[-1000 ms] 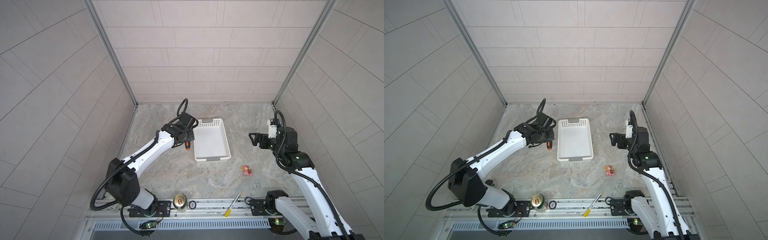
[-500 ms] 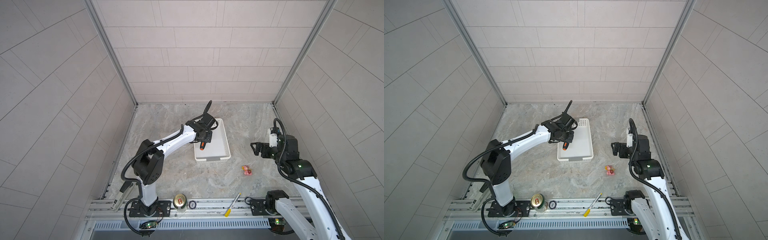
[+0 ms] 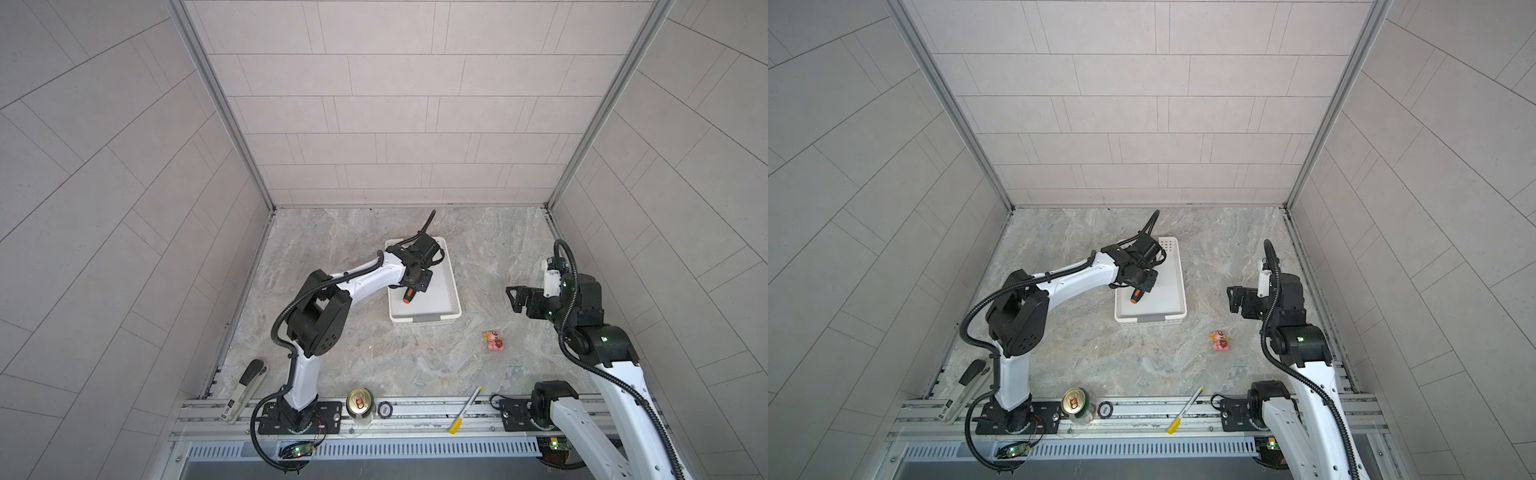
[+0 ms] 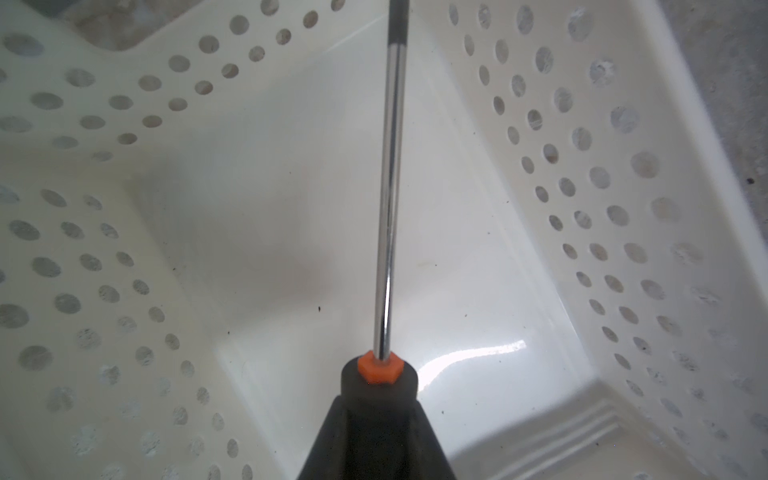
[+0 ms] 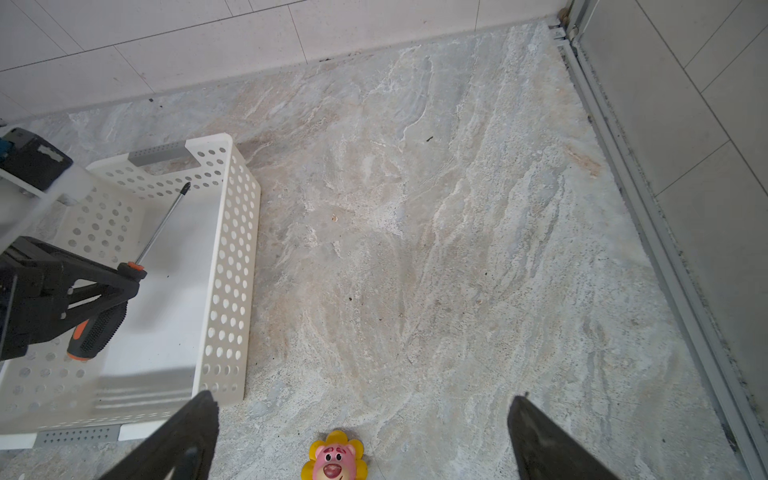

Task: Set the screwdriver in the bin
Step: 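Lower the screwdriver into the white basket and open the left gripper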

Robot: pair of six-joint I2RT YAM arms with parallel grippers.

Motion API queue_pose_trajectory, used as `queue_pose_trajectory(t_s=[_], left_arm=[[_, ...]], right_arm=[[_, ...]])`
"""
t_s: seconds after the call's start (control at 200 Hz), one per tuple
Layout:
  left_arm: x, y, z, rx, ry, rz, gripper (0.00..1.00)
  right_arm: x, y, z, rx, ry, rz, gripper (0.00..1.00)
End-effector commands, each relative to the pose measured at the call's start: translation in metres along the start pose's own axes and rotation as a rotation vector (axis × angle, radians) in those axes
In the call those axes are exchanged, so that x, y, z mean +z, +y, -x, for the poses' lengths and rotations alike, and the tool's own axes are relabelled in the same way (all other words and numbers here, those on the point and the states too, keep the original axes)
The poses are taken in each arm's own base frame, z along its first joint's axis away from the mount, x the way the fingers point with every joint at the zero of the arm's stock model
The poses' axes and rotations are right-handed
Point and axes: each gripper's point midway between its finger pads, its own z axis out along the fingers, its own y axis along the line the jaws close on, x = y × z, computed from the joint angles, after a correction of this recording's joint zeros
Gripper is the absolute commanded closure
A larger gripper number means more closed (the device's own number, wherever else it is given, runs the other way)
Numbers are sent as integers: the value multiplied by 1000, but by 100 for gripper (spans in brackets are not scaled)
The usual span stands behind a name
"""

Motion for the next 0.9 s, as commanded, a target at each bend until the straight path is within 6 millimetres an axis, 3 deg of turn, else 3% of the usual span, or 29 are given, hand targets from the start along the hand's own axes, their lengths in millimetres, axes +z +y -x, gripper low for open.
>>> queue_pose_trajectory(t_s=[0.0,0.526,0.896], left_arm=[[3,-12,8,30,-5,-34,94],[30,-7,-3,19,95,27,85],[27,-9,-2,11,102,15,61]], right_arm=[[-3,-7,-8,-7,13,-35,0],[-5,-15,-12,1,0,-71,0],[-6,-16,-11,2,-7,-80,1]])
